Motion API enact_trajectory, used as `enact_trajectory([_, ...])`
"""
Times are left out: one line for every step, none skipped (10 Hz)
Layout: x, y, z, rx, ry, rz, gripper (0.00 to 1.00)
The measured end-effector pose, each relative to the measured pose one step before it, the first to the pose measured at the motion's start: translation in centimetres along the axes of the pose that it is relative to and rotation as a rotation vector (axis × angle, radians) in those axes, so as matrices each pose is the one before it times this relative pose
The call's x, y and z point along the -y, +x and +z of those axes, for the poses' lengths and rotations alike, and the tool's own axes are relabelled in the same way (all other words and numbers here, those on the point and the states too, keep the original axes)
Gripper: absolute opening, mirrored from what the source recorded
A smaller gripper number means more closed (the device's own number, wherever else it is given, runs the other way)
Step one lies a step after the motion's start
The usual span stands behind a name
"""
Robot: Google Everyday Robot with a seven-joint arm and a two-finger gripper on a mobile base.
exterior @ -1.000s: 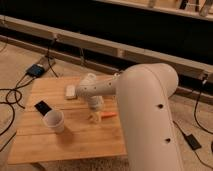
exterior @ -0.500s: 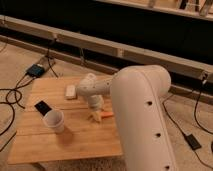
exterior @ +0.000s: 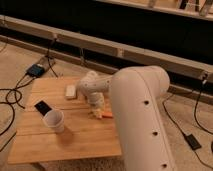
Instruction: Place the pepper on the white sponge
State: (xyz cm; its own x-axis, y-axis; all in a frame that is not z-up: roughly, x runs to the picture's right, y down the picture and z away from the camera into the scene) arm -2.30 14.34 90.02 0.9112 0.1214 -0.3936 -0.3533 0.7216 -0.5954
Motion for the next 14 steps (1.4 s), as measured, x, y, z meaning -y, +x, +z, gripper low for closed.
enact_trajectory([0.348,-0.055,-0.865,0.00401,-0.00094,0.02272,0.00])
enact_trajectory([0.178,-0.170,-0.784,0.00688,-0.00131,0.01800,0.00])
enact_trajectory([0.290,-0.205,-1.191,0.00856,0.00185,0.02686,0.00])
enact_trajectory([0.183,-0.343,-1.231,0.01217,0.00064,0.02839,0.00])
enact_trajectory([0.000,-0.435,-1.233,0.00723,-0.00210,0.03353,0.00])
enact_trajectory([0.055,-0.285,-1.091,-0.00249,-0.00145,0.04091,0.00])
enact_trajectory([-0.084,-0.415,-1.214,-0.01666,-0.00108,0.05860,0.00])
enact_trajectory([-0.121,-0.515,-0.967,-0.02263,-0.00121,0.06541,0.00])
enact_trajectory([-0.177,-0.344,-0.572,-0.01114,-0.00440,0.03648,0.00])
enact_trajectory([-0.688,-1.293,-1.303,-0.02528,-0.01663,0.08714,0.00])
enact_trajectory([-0.510,-0.798,-0.769,-0.00725,-0.01908,0.04675,0.00])
enact_trajectory([-0.604,-1.126,-0.955,0.00132,-0.02619,0.04702,0.00])
enact_trajectory([-0.598,-1.387,-1.150,0.01445,-0.03180,0.04470,0.00])
enact_trajectory([-0.559,-1.384,-1.046,0.02319,-0.03048,0.03763,0.00])
